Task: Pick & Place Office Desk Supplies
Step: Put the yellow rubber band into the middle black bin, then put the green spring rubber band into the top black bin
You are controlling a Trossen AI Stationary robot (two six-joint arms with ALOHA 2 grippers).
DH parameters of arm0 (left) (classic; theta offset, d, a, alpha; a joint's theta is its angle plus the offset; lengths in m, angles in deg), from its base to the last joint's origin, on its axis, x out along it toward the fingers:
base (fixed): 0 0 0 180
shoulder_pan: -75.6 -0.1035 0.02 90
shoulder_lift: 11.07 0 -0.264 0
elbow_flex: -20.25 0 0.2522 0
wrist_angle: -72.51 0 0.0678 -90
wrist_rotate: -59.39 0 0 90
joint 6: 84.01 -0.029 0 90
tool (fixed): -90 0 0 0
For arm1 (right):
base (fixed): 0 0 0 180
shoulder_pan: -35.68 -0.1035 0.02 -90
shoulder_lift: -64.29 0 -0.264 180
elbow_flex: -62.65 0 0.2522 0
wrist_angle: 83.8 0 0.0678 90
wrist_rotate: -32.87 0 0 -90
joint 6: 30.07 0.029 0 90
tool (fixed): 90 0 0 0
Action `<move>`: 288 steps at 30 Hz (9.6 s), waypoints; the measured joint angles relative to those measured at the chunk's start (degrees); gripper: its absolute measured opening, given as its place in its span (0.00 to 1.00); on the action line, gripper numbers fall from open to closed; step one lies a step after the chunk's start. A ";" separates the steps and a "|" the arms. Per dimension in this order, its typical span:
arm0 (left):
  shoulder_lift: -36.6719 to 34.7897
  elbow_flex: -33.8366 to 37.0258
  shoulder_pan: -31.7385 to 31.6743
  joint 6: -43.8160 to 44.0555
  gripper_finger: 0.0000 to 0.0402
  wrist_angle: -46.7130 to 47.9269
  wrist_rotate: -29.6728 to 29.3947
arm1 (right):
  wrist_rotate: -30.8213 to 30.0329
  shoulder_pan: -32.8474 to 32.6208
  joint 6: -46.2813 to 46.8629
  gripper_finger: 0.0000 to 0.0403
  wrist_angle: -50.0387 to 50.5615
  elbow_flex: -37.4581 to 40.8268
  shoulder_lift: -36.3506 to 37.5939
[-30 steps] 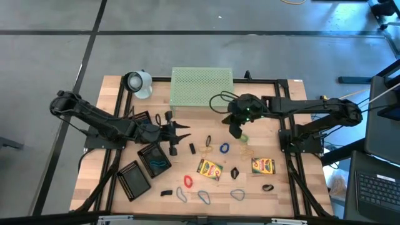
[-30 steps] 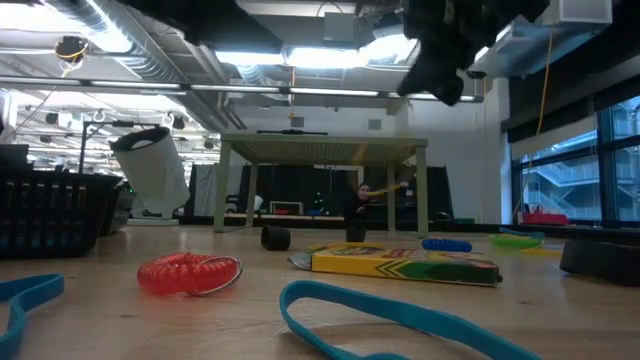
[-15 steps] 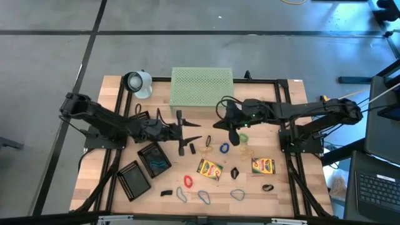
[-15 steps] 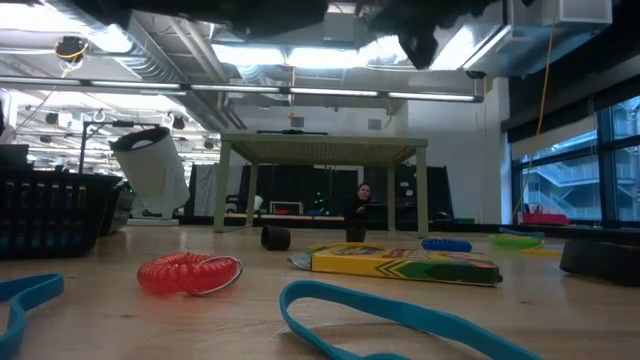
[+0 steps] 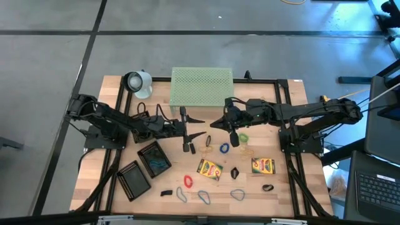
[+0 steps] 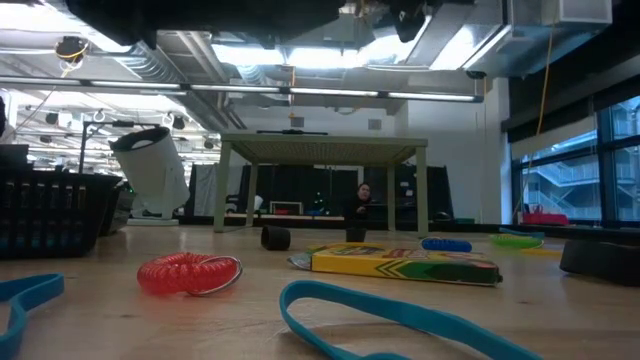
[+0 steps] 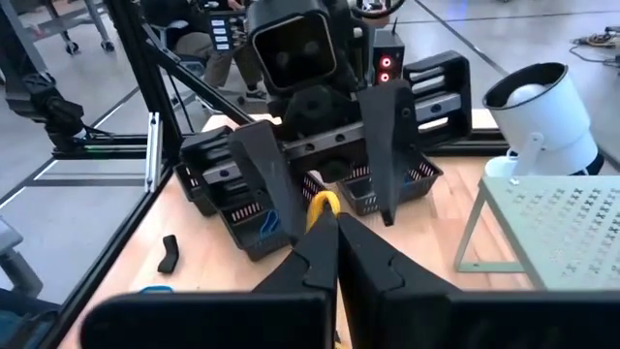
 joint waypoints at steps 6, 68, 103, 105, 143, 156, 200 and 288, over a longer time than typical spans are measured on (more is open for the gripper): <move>0.00 -0.02 -1.11 2.60 0.42 0.00 1.75 | 0.01 0.00 -2.69 0.01 -2.14 0.00 -0.01; -24.60 -0.13 12.47 21.92 0.00 51.77 -15.83 | -10.51 0.02 -0.93 0.49 7.92 0.00 -0.04; -36.22 0.02 31.71 48.96 0.00 94.77 5.88 | -10.51 0.02 2.24 0.48 13.36 0.00 -0.04; -36.22 0.02 32.33 48.40 0.00 94.79 5.67 | -10.51 0.02 2.24 0.48 13.36 0.00 -0.04; -36.00 0.09 32.78 53.82 0.21 94.77 -5.12 | -19.91 0.62 7.69 0.48 23.64 0.00 -0.04; -36.00 0.09 32.75 51.87 0.21 94.75 -10.78 | -9.63 4.52 27.80 0.48 47.78 1.57 -2.55; -36.00 0.10 32.69 47.32 0.19 94.69 -23.21 | -7.02 2.18 37.86 0.03 41.37 6.93 -22.93; -5.35 0.13 6.53 5.41 0.04 24.53 8.49 | 8.15 -5.51 -4.34 0.20 -4.86 -3.96 -17.41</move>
